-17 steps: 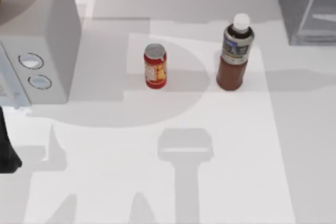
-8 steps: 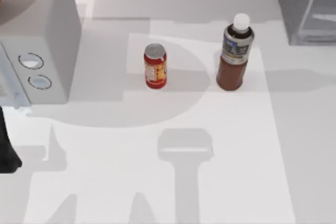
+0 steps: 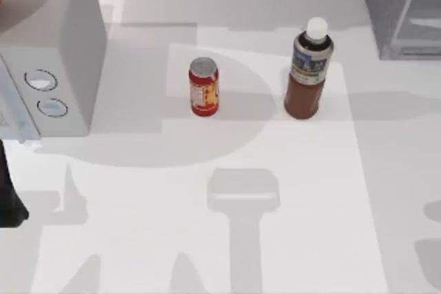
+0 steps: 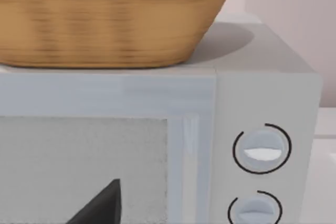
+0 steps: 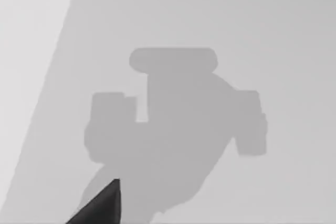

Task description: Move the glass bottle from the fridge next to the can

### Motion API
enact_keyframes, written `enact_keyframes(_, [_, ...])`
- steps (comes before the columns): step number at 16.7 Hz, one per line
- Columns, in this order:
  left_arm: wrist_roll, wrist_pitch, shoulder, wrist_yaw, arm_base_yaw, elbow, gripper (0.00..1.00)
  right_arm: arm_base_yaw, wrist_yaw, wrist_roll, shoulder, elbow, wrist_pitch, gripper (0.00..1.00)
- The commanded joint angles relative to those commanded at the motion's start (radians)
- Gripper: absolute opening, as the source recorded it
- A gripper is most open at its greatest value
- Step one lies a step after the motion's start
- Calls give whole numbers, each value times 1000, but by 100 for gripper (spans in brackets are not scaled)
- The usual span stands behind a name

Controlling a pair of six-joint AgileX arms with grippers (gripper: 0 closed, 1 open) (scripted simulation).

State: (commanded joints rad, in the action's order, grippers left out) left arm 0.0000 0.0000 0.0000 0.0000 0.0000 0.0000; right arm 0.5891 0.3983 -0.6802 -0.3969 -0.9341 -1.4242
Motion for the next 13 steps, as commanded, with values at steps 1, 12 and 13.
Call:
enact_keyframes(1, [0,0,0,0,0,0,100,94,51,-120,-112,-34,1,100])
enact_keyframes(12, [0,0,0,0,0,0,100,1075,476,-1237,-1243,-348,-47,100])
enact_keyframes(13, [0,0,0,0,0,0,100,1122,497,-1284,-1299,-365,-52,100])
